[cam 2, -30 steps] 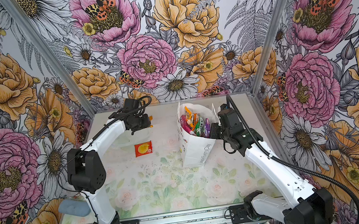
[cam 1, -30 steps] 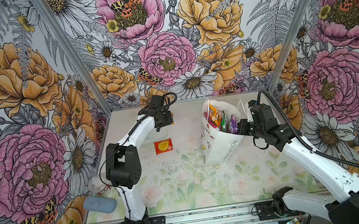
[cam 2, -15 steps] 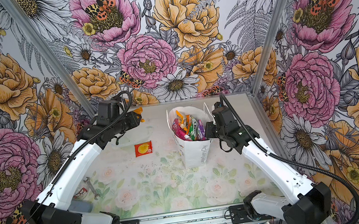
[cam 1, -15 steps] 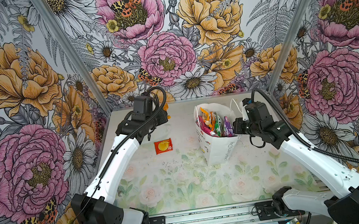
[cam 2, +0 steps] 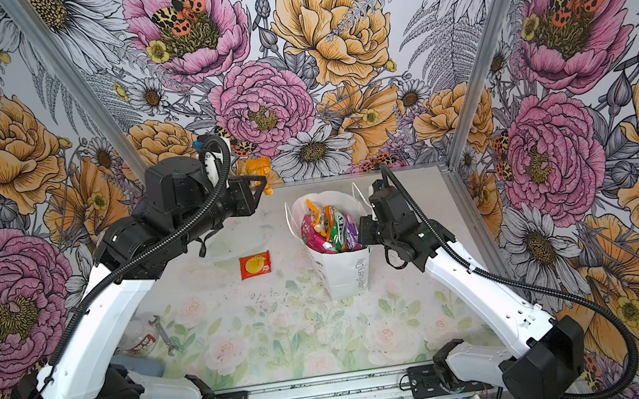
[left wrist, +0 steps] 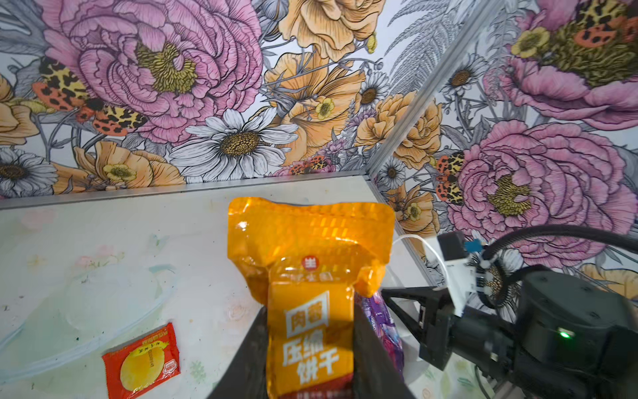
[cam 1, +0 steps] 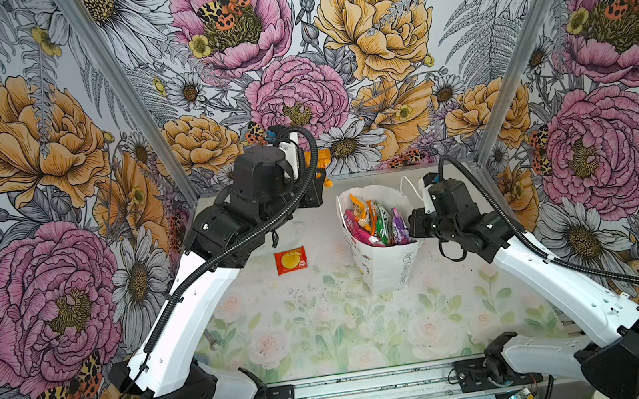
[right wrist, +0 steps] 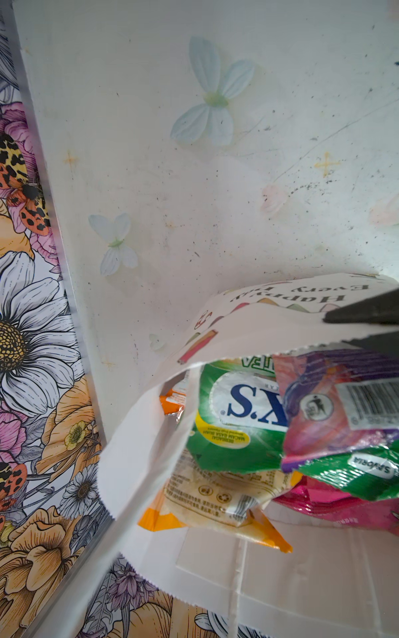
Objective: Place the snacks into the paper bag
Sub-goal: 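Lift the orange candy with the left gripper and carry it over the bag, then lower the orange candy into the paper bag and open the left gripper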
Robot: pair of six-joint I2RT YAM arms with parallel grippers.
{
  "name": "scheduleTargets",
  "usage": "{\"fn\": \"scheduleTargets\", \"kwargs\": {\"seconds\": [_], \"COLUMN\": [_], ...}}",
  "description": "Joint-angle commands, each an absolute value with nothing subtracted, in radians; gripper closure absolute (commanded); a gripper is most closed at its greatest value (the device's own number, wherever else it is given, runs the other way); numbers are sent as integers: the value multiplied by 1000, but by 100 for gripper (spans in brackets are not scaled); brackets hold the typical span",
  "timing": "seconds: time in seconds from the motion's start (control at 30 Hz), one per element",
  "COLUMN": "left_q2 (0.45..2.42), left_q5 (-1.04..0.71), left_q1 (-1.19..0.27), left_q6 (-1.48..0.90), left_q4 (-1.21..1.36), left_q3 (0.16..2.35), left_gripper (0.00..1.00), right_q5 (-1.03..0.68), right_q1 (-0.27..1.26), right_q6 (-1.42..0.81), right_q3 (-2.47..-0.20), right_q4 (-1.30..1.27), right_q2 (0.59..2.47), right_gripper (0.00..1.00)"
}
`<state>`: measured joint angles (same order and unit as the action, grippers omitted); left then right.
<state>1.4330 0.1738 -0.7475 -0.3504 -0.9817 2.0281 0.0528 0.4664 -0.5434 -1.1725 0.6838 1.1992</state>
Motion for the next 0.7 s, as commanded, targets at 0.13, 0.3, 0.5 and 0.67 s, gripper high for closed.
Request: {"fn": "scheduleTargets", "kwargs": {"seconds": [0.13,0.3,0.5,0.67], "left_q2": [1601,1691,1782,1805], "left_q5": [268,262,216,152], "left_q1": [-884,-942,-956,-941], "left_q6": [-275,-232,-204,-189], "left_q4": [-1165,-1238,-1315,-1321], "left_q3": [2216,2274,2300,2251], "left_gripper": [72,72,72,72], "right_q5": [77,80,84,91], "right_q1": [480,483,485,486], "right_q6": [-541,-542,-547,-550], "right_q3": [-1192,-1191,-1187,-1180], "right_q4": [614,611,610,610], "right_q2": [1181,1183,1183,1178], "right_gripper": [100,100,100,100]}}
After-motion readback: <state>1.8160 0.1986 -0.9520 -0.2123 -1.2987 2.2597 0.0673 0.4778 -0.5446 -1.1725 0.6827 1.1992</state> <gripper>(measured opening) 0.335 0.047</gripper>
